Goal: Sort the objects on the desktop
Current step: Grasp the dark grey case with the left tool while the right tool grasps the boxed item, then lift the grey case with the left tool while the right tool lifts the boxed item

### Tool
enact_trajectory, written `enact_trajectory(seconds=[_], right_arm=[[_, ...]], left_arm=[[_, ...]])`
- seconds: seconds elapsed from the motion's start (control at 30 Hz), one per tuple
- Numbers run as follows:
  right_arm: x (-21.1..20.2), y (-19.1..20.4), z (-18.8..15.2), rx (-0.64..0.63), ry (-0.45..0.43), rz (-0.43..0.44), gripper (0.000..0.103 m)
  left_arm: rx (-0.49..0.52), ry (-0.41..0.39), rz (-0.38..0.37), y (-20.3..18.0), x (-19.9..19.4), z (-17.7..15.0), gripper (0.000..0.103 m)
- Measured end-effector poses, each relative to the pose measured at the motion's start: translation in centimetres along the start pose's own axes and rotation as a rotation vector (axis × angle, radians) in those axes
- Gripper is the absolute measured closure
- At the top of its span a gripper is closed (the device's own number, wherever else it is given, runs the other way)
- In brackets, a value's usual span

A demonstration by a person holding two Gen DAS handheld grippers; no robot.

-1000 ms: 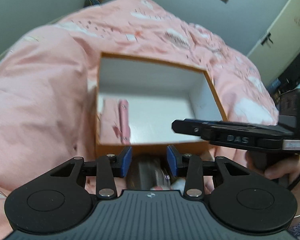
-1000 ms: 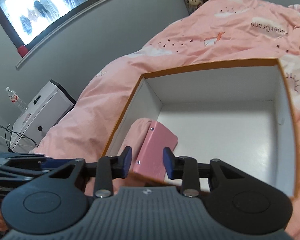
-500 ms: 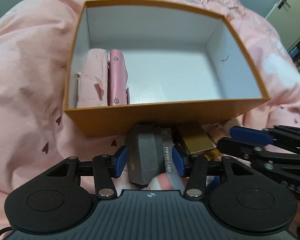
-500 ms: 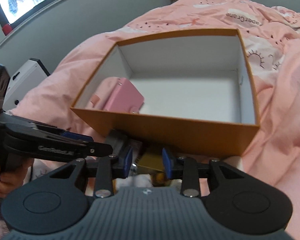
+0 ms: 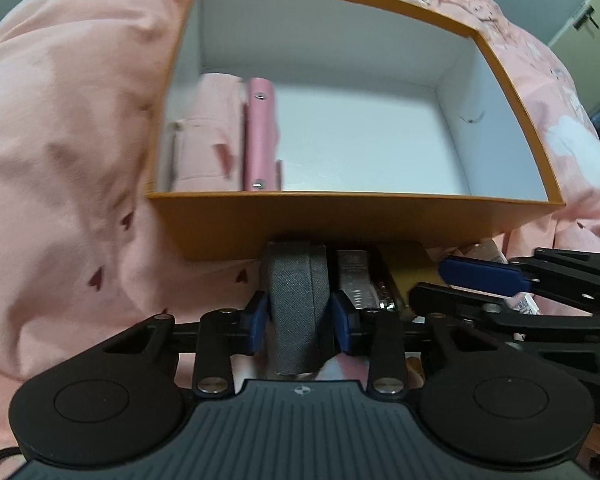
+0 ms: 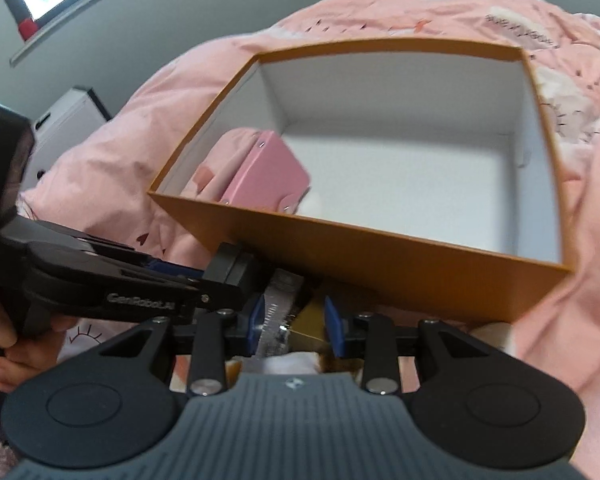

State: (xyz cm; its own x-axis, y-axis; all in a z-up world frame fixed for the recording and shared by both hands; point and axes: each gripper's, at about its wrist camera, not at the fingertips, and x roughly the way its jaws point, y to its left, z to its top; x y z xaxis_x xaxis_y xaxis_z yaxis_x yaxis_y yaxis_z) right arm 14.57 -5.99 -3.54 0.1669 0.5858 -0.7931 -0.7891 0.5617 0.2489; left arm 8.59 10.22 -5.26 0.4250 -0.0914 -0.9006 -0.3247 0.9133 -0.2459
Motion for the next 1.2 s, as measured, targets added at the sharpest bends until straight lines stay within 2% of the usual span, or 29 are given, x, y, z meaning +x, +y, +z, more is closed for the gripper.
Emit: enact_trajectory(seconds=[0.1,0.27,0.63,0.87,1.0,1.13,1.2], right_arm=[[1.7,1.2,0.6,-0.039,0.036,-0.006,0.067],[4.4,2.5,1.6,-0.062,0.098,-0.053,0.066],[7.3,3.3,2.9,-0.045,0.204,-0.119,0.064],[7.7,4.1,2.8,-0.055,0.219,-0.131,0.067],[8.7,3.5,2.7,-0.030,0.231,-0.137,0.067],[8.0,3.1,2.4,-0.006,0.209,-0.129,0.069],[7.0,3.1,2.2,0.003,0.184,-0.118,0.073]], left_arm=[[-0.024,-0.016,0.004,1.2,-0.8,-0.4,0.064],[-0.081,-0.020,-0.041,3.2,-1.0,-1.2,0.064],[-0.143,-0.032,-0.103,6.1,-1.6,-1.5,0.064],[-0.167,-0.034,-0.121,6.8,-1.2,-1.5,0.064],[-0.160,-0.035,-0.092,6.2,-0.5,-1.5,0.064],[-0.154,-0.049,-0.086,6.1,-0.7,-1.8,0.064],[-0.150,-0.062,-0.089,5.9,-1.2,-1.8,0.065]])
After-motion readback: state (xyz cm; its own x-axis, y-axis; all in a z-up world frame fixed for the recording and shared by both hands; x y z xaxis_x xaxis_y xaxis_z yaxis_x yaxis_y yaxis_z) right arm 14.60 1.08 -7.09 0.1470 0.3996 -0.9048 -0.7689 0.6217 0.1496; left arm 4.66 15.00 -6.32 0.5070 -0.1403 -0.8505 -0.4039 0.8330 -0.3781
